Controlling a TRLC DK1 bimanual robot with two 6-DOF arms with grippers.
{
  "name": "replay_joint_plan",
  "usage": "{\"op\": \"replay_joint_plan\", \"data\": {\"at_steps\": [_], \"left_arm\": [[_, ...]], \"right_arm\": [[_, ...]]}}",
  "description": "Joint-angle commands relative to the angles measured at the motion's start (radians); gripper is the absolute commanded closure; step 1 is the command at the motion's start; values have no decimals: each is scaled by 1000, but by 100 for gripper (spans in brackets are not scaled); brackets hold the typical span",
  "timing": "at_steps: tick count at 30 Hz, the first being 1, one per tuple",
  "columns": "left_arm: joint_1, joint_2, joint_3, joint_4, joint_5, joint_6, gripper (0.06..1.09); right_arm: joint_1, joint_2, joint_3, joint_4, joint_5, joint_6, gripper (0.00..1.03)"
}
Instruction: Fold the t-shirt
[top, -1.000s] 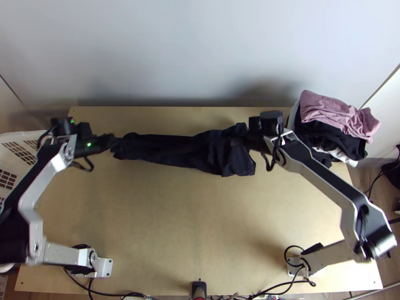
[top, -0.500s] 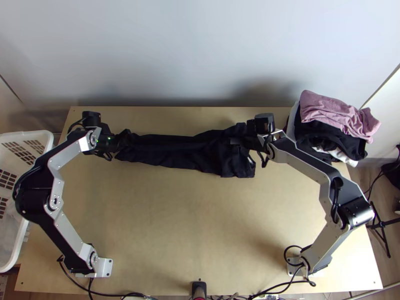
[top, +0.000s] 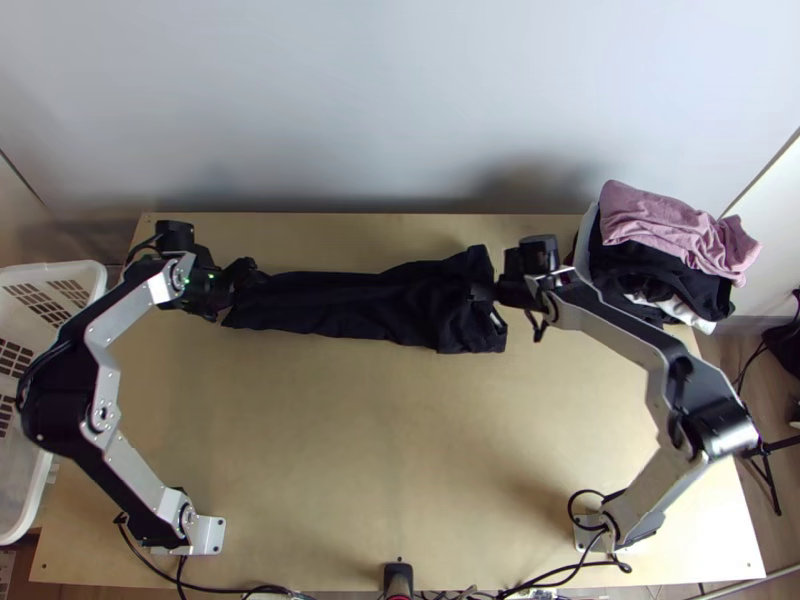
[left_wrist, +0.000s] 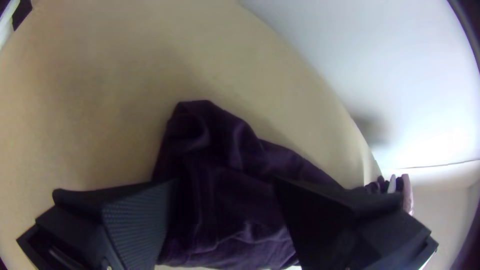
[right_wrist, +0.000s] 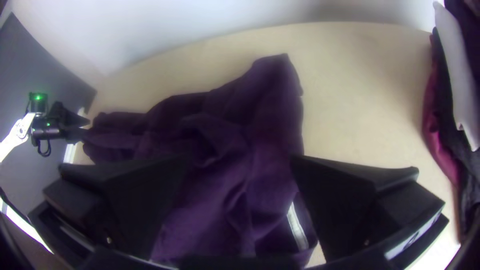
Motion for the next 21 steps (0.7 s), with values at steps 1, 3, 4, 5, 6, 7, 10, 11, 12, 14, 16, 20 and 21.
{"op": "replay_joint_plan", "data": {"at_steps": [1,3,4,5,6,7,10,11,12,14,16,20,21], "left_arm": [[3,-87,-55,-6,20,67,15],[7,-111,-62,-51,21,94,15],[13,-133,-73,-63,21,104,14],[21,-162,-98,-63,21,116,14],[29,-186,-119,-62,21,125,14],[39,-206,-136,-63,21,136,14],[84,-243,-177,-63,27,199,14],[99,-249,-187,-63,40,225,14],[116,-249,-193,-63,49,248,14],[127,-242,-202,-57,60,295,14],[127,-208,-199,-48,67,329,14],[101,-148,-194,-9,84,355,14],[95,-134,-191,-3,96,357,14]], "right_arm": [[-33,-189,-83,-69,-4,-7,3],[-27,-245,-88,-120,-4,-27,3],[-21,-271,-86,-141,-4,-27,3],[-15,-300,-86,-158,-6,-25,3],[-6,-329,-88,-167,-6,-19,3],[3,-355,-90,-178,-6,-16,3],[37,-419,-85,-206,-6,-7,3],[49,-436,-86,-210,-4,-2,4],[59,-450,-86,-213,-6,4,4],[79,-470,-85,-218,-4,24,4],[88,-479,-74,-236,-6,44,4],[102,-492,-34,-310,-6,47,4],[102,-498,-28,-331,-6,42,4]]}}
